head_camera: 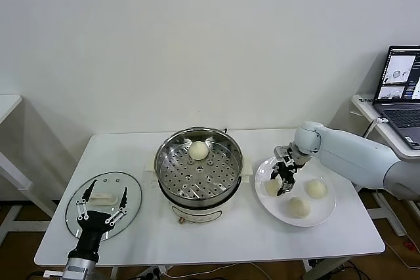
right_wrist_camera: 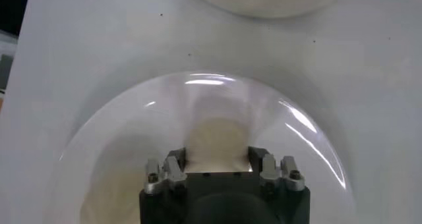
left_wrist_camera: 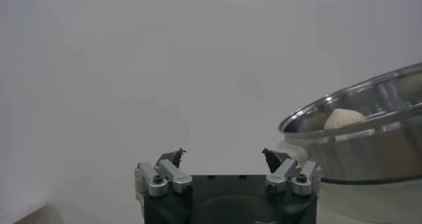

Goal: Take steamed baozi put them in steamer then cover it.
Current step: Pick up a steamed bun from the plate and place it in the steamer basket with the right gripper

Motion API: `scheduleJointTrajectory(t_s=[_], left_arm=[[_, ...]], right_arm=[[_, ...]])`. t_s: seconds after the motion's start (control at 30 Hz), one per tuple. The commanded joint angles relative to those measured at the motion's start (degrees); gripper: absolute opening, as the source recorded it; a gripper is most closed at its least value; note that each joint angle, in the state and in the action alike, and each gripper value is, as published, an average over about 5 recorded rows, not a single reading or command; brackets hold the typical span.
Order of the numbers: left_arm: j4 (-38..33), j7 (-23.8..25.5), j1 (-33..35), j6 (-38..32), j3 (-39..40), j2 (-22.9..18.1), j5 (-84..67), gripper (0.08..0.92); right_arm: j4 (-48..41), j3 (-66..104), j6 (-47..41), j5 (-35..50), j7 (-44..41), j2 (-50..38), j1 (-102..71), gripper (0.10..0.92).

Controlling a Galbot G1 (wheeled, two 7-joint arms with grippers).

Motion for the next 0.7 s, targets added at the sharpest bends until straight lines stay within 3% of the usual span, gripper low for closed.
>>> scheduleJointTrajectory(t_s=[0.03, 0.23, 0.4, 0.7], left_arm=[[0.00, -0.05, -0.44, 0.23, 0.18, 0.24, -0.06, 0.823], [-0.27, -0.18, -0.93, 0.39, 0.74, 0.45, -0.08, 0.823], [-0.24, -0.26, -1.17, 0.29, 1.46, 0.58, -0.02, 0.823], [-0.72, -0.46, -1.24, 0.26, 1.78, 0.69, 0.00, 0.823]], right_arm=[[2.25, -0.96, 0.88, -0.11, -6.60, -0.55, 9.83, 0.636], [5.40, -8.58, 0.52, 8.38, -12.14, 3.02, 27.03, 0.644], [10.28, -12.41, -2.77, 17.32, -11.72, 8.34, 34.01, 0.648], [12.65, -16.25, -6.94, 25.12, -7.87, 20.79, 36.79, 0.645]])
